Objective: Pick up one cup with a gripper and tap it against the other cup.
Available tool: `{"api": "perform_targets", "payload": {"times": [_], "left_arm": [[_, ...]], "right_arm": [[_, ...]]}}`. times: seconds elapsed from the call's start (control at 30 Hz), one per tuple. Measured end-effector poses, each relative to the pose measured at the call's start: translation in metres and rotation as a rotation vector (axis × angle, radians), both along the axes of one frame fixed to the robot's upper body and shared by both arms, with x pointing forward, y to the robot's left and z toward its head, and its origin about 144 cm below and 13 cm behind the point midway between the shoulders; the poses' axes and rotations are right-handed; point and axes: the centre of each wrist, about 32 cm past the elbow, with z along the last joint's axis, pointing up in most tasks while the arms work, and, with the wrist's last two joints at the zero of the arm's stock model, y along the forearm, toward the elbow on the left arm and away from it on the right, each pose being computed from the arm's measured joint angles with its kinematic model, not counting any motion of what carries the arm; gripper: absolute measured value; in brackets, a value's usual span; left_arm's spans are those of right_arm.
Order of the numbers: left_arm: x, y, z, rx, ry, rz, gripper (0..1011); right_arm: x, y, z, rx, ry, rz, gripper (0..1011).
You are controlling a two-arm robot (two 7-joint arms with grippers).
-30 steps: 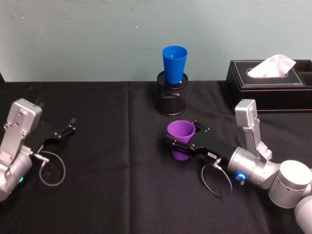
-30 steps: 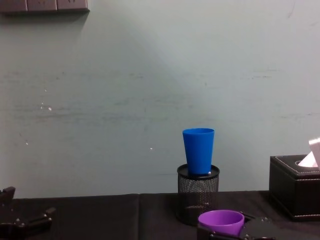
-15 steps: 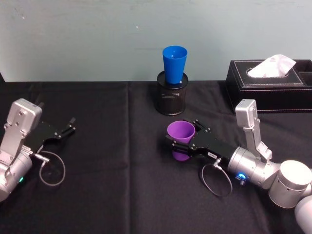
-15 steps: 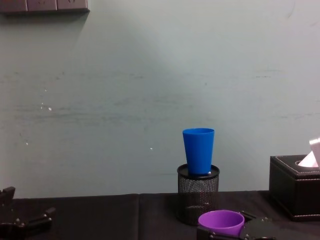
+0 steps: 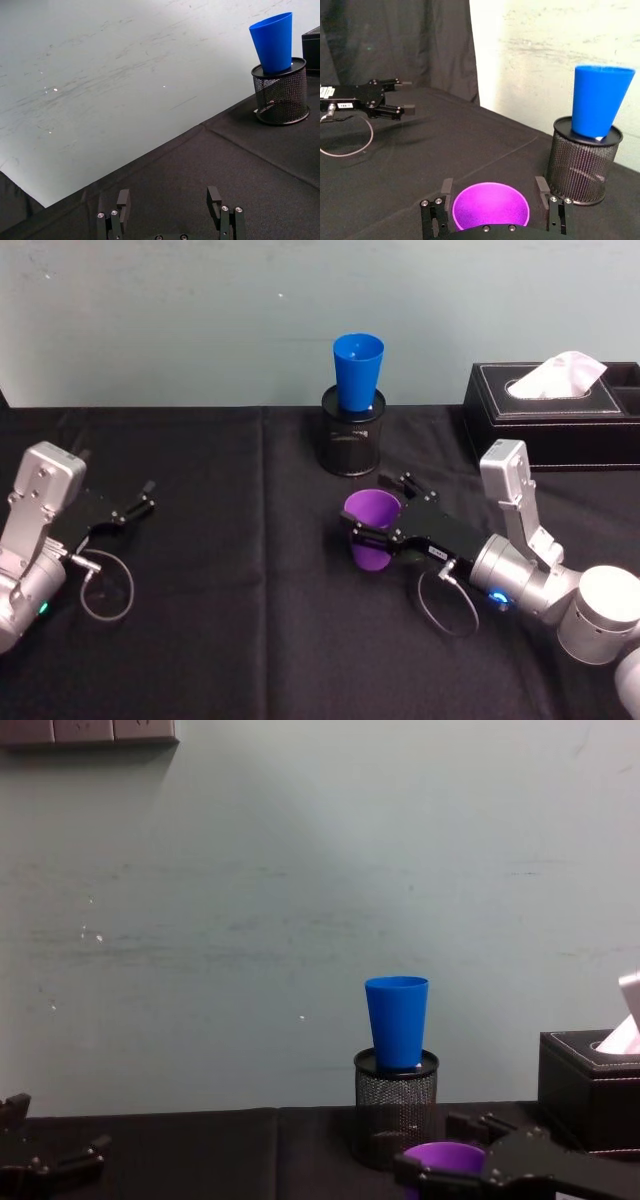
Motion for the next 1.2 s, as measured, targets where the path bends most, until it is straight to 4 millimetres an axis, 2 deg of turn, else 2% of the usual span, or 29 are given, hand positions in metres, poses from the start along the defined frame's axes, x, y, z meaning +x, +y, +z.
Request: {"api": "perform_targets", "payload": {"times": [0.43, 0.7, 0.97, 1.2], "left_arm": [[0.000, 0.000, 0.000, 0.000, 0.000, 0.000, 1000], [0.000, 0.000, 0.000, 0.000, 0.000, 0.000, 1000], [0.000, 0.000, 0.000, 0.000, 0.000, 0.000, 1000], [0.000, 0.000, 0.000, 0.000, 0.000, 0.000, 1000]], "right_arm": [[-0.013, 0.001, 0.023, 0.064, -0.089, -0.076, 1004], [-0.026, 0.000, 0.037, 0.112, -0.117, -0.228, 1004], [-0.039, -0.001, 0.035, 0.118, -0.009, -0.475, 1004], [-0.041, 0.002, 0.029, 0.084, 0.123, -0.622, 1004]]}}
